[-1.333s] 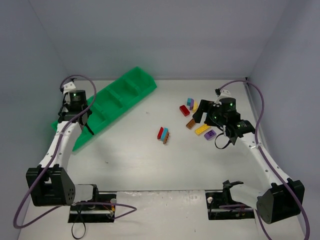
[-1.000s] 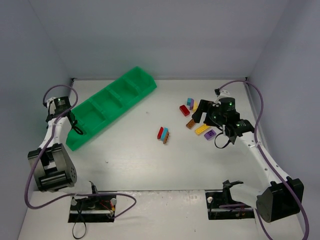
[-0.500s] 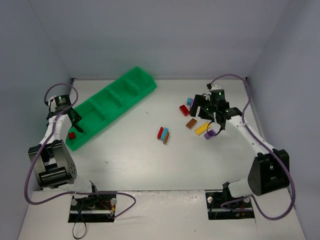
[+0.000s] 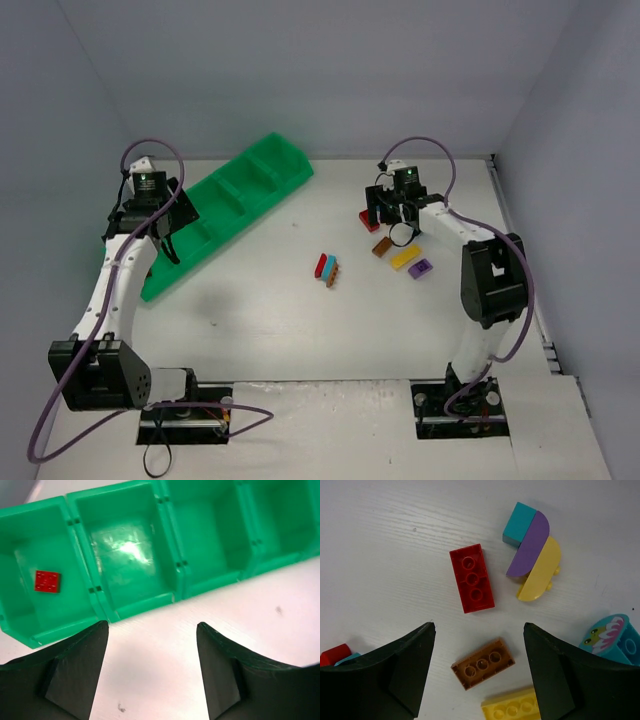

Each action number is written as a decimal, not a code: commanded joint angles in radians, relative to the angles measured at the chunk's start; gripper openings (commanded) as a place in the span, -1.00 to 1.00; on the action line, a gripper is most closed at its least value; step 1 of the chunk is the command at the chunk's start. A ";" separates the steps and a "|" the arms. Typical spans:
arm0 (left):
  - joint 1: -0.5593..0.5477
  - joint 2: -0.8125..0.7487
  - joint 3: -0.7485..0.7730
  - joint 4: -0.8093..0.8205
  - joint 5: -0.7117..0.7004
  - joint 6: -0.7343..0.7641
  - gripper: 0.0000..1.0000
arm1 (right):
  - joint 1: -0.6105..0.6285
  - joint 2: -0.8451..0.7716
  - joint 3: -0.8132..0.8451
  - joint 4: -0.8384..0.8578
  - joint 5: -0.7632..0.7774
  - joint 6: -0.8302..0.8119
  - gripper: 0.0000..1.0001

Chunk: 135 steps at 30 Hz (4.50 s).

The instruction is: Sort the legos into containers by color

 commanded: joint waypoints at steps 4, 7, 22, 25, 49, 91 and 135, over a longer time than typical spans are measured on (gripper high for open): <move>-0.033 -0.112 0.061 -0.132 0.108 0.045 0.31 | 0.015 0.135 0.107 0.091 -0.043 -0.146 0.37; -0.077 -0.148 0.066 -0.170 0.114 0.049 0.32 | 0.020 0.184 0.130 0.093 -0.061 -0.167 0.29; -0.083 -0.244 0.020 -0.236 0.151 0.046 0.33 | 0.046 0.281 0.127 0.090 -0.011 -0.213 -0.46; -0.088 -0.241 0.041 -0.224 0.214 0.016 0.33 | 0.078 0.234 0.113 0.096 0.014 -0.222 -1.00; -0.443 -0.122 0.101 0.339 0.490 -0.225 0.33 | 0.382 -0.475 -0.108 0.179 -0.213 -0.153 -0.98; -0.392 -0.059 -0.005 0.302 0.343 -0.093 -0.97 | 0.386 -0.458 -0.123 0.168 -0.132 -0.070 0.52; 0.170 -0.022 -0.040 0.012 -0.134 -0.067 0.39 | 0.118 -0.357 -0.240 -0.194 0.342 0.531 0.26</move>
